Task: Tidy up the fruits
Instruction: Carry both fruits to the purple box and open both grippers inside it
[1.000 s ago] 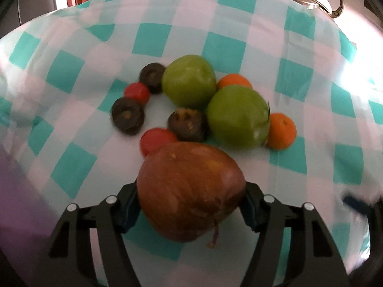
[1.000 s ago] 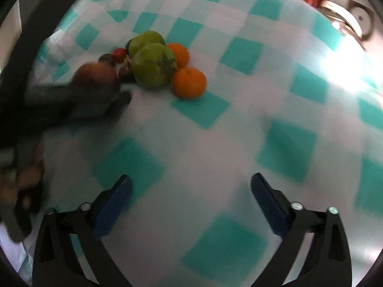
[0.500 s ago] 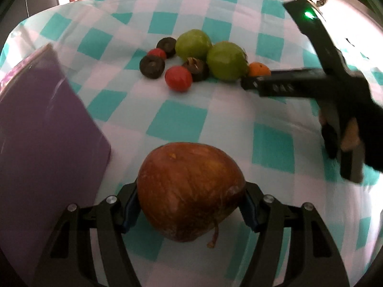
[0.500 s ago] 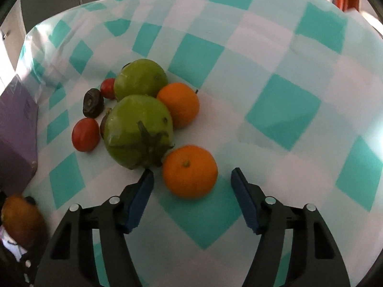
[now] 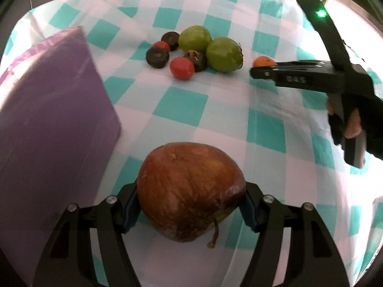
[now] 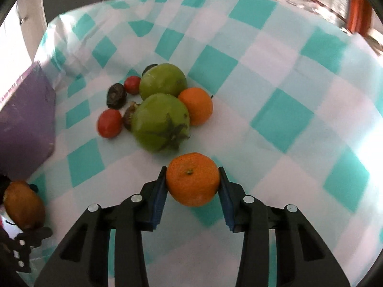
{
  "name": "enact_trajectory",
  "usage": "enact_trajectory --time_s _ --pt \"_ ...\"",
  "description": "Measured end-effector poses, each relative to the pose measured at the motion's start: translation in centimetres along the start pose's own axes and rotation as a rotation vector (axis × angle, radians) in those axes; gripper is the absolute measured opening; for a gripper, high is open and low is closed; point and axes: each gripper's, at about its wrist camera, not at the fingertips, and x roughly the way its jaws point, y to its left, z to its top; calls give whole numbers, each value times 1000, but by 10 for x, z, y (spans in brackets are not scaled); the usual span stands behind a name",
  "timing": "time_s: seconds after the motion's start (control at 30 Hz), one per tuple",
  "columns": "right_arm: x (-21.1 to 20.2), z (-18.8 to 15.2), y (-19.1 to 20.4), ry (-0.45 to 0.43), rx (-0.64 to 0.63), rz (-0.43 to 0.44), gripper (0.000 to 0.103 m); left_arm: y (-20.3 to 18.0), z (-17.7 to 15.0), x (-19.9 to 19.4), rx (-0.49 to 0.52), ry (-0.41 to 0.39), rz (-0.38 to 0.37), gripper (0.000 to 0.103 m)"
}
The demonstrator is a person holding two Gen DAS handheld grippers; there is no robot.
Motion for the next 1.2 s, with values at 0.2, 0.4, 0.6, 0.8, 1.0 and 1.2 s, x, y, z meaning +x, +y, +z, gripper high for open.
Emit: enact_trajectory --time_s 0.2,0.4,0.6,0.8,1.0,1.2 --pt "-38 -28 1 -15 168 -2 40 -6 -11 -21 51 -9 27 68" --pt "-91 -45 -4 -4 300 -38 40 -25 8 -50 87 13 -21 68" --pt "-173 -18 16 -15 262 -73 40 -39 50 -112 114 -72 -52 68" --pt "-273 1 66 -78 193 -122 40 -35 61 -208 125 -186 -47 68" --pt "-364 -20 130 -159 121 -149 40 -17 18 -290 198 -255 -18 68" --pt "-416 -48 179 -208 44 -192 40 18 -27 -346 248 -317 2 68"
